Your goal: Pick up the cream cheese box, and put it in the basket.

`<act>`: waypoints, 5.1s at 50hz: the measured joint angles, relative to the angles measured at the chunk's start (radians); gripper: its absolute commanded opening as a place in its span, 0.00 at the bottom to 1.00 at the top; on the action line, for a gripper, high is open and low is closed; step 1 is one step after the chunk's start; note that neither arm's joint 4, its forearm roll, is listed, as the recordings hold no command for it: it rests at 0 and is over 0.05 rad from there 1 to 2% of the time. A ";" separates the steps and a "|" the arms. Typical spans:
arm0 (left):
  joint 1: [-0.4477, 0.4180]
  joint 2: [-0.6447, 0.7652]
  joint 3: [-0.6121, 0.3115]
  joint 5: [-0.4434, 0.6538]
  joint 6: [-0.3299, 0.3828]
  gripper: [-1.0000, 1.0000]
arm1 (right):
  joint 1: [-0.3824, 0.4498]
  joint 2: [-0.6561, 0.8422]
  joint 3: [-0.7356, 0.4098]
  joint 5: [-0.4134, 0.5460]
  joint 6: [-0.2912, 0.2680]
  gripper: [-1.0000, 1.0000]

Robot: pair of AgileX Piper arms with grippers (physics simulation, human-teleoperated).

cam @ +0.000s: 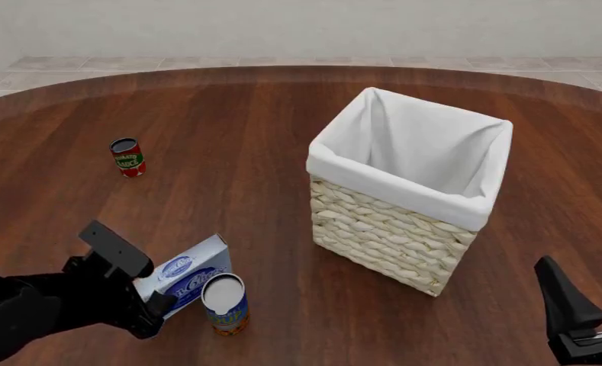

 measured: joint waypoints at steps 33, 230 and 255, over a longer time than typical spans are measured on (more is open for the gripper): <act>0.005 0.039 0.014 -0.037 -0.002 1.00 | 0.002 0.015 0.000 -0.015 -0.003 1.00; -0.073 -0.014 -0.383 0.060 0.176 0.00 | 0.008 -0.011 0.000 0.006 -0.003 1.00; -0.098 0.015 -0.456 0.073 0.205 0.00 | 0.010 -0.010 0.000 0.006 -0.002 1.00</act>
